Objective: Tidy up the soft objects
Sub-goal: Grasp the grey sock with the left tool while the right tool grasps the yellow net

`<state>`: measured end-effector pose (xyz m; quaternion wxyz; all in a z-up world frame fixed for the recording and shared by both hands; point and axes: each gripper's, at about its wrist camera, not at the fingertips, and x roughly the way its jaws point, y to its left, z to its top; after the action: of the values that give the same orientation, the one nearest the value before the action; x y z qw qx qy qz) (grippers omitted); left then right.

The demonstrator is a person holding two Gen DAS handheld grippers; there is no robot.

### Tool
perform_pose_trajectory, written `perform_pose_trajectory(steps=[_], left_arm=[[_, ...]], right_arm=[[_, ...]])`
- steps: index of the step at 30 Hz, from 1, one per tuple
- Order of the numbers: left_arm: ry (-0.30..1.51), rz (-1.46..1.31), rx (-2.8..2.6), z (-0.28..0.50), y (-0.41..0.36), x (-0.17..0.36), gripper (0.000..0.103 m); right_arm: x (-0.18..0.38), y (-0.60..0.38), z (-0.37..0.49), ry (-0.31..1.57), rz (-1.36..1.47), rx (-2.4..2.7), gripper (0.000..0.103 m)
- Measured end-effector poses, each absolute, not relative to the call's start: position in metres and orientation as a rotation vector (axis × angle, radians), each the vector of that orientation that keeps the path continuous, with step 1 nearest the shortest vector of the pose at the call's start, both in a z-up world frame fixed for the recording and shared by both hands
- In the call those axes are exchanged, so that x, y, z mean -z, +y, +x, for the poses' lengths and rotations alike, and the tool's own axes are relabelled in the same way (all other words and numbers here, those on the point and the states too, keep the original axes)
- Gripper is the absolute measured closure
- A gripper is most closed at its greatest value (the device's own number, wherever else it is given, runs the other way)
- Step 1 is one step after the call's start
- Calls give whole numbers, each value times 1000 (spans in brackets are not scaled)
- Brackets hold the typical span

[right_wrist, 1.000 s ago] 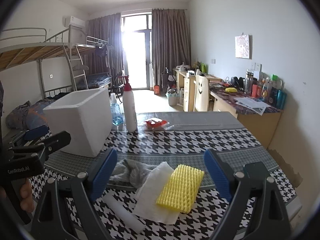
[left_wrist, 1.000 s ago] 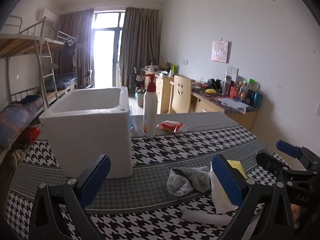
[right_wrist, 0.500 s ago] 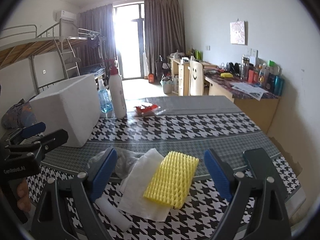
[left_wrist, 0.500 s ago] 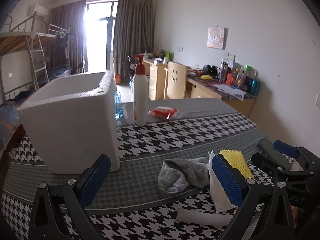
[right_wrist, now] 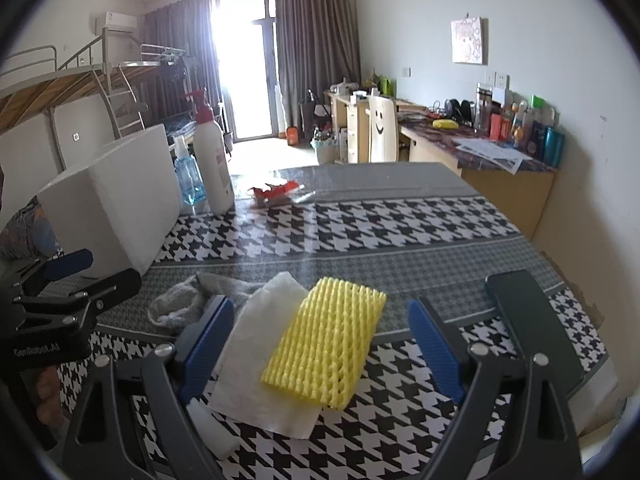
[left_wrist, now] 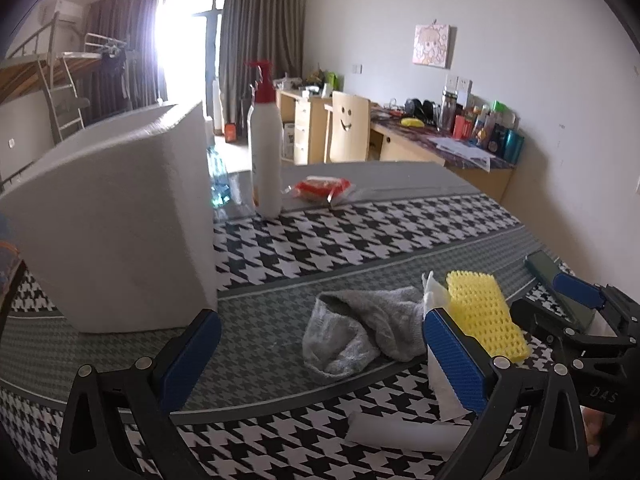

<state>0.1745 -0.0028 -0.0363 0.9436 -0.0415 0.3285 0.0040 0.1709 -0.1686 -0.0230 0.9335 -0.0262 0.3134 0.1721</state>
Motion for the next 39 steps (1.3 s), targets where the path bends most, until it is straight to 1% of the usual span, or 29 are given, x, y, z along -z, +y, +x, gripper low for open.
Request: perform_pose_trajectory(steps=[11, 14, 18, 19, 21, 23, 25, 26, 29, 31, 32, 34, 38, 39], left_arm=[[750, -88, 3, 197, -4, 58, 1], [769, -91, 8, 202, -5, 62, 4], [790, -89, 28, 209, -9, 67, 13], [801, -84, 30, 211, -11, 69, 17], [820, -81, 41, 215, -13, 72, 23], [830, -77, 52, 217, -15, 75, 25], [843, -76, 55, 220, -16, 77, 32], [850, -79, 60, 221, -16, 78, 33], [873, -86, 77, 223, -17, 83, 43], [890, -83, 86, 226, -17, 85, 56], [889, -79, 87, 225, -17, 86, 57], [884, -78, 97, 225, -18, 86, 63], [879, -80, 111, 223, -18, 87, 69], [878, -83, 116, 223, -18, 87, 72]], right_arm=[[43, -171, 183, 714, -52, -355, 12], [45, -173, 186, 722, -45, -357, 12], [47, -173, 190, 734, -48, -354, 12], [48, -173, 191, 738, -50, -352, 12], [50, -173, 192, 744, -52, -352, 12], [52, -173, 192, 750, -48, -357, 12], [54, -172, 194, 761, -45, -364, 12], [55, -172, 194, 764, -47, -366, 12], [57, -171, 194, 768, -54, -367, 12], [59, -171, 195, 771, -56, -363, 12], [60, -171, 196, 777, -57, -360, 12], [63, -171, 198, 787, -58, -356, 12], [66, -170, 199, 801, -62, -355, 12], [66, -171, 198, 803, -62, -353, 12]])
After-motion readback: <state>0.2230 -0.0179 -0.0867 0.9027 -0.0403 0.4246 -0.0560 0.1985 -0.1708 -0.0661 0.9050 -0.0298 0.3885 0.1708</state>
